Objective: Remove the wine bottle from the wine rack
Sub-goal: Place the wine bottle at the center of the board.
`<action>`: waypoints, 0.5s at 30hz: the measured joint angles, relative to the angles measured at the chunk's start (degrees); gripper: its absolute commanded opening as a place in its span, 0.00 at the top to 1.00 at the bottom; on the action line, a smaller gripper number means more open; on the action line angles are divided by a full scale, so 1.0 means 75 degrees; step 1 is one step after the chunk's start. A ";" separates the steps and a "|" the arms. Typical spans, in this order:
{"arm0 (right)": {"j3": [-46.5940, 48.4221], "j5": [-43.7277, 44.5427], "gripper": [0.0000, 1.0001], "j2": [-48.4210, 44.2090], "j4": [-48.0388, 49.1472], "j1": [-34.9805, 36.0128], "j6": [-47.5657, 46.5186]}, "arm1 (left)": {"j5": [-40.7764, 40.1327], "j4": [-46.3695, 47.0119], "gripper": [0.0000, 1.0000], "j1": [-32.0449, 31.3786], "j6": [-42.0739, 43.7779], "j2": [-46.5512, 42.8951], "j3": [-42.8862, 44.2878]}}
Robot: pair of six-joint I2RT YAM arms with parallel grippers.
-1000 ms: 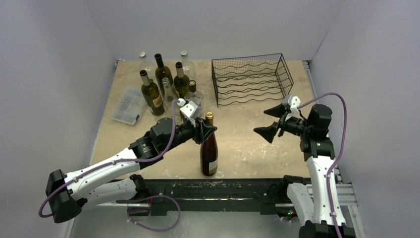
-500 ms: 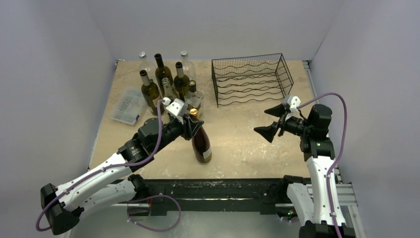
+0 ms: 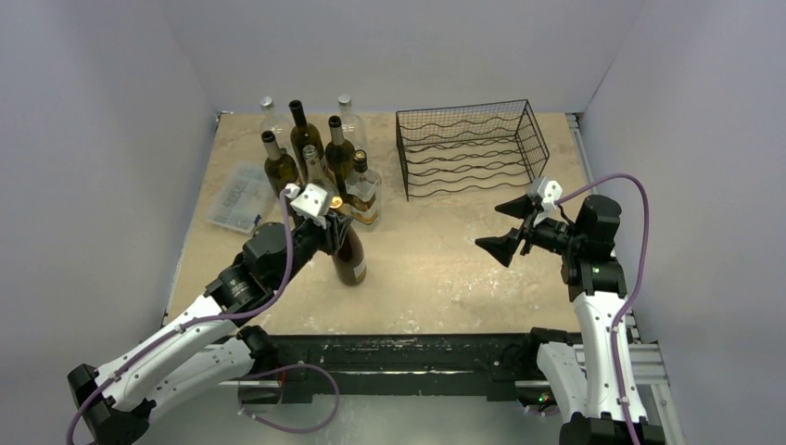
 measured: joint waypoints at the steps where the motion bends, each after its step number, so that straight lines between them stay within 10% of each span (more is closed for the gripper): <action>1: 0.0000 0.0000 0.01 0.0000 0.0000 0.0000 -0.0003 | -0.0096 0.0012 1.00 0.0073 0.0085 -0.0023 -0.0026; 15: 0.0000 0.0000 0.01 -0.0003 -0.0009 0.0000 -0.0131 | -0.0938 0.0522 1.00 0.1472 0.0679 0.0102 -0.0187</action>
